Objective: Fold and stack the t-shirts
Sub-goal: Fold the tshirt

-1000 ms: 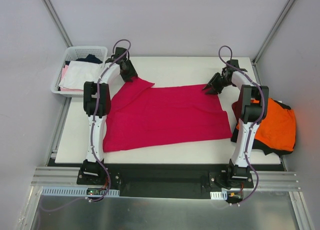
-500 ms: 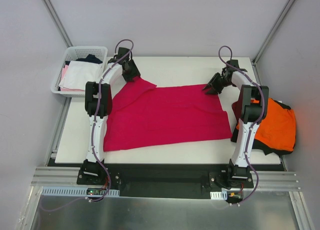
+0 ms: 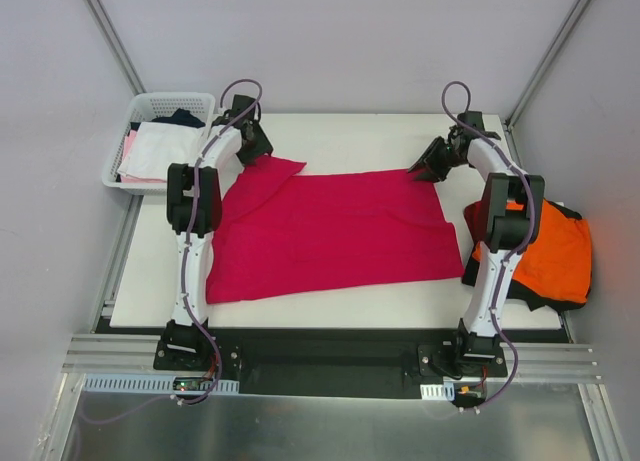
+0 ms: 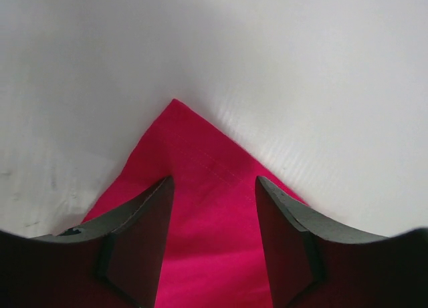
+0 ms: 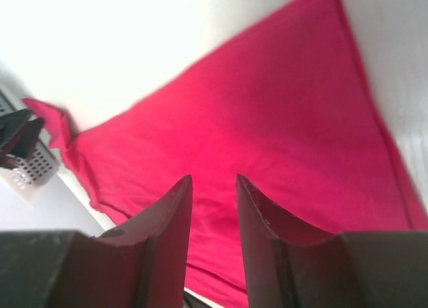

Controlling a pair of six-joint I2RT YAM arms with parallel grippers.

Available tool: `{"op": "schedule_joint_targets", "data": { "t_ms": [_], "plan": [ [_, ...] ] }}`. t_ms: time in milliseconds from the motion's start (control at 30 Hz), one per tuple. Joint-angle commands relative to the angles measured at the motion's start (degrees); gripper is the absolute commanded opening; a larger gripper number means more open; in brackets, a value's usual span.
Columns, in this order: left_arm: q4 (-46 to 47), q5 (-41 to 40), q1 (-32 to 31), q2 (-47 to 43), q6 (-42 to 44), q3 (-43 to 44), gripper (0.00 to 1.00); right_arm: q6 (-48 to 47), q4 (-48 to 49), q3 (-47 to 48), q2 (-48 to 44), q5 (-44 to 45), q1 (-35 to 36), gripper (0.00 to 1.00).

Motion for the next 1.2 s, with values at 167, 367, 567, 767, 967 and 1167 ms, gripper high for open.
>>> {"op": "schedule_joint_targets", "data": {
  "t_ms": [167,367,567,767,967,1167],
  "plan": [
    [-11.7,-14.2,1.0,-6.0,0.1,-1.9,0.53,-0.4,-2.3,0.4,-11.0,-4.2,0.5,0.37],
    [-12.7,-14.8,1.0,-6.2,3.2,0.3,0.54,-3.0,-4.1,-3.3,-7.5,-10.0,3.3,0.37],
    [-13.4,-15.4,1.0,-5.5,3.6,2.0,0.54,-1.6,-1.2,-3.6,-2.9,-10.4,5.3,0.35],
    [-6.7,-0.2,0.5,-4.7,5.8,7.4,0.56,-2.5,-2.7,-0.4,-0.5,-10.3,6.3,0.35],
    [1.3,12.6,0.0,-2.3,0.9,12.6,0.66,-4.7,-4.8,-1.9,-1.0,-9.5,6.4,0.35],
    [2.8,20.9,-0.1,5.2,-5.4,15.8,0.67,-4.5,-6.1,0.1,-0.7,-9.5,6.5,0.35]
  ]
}}
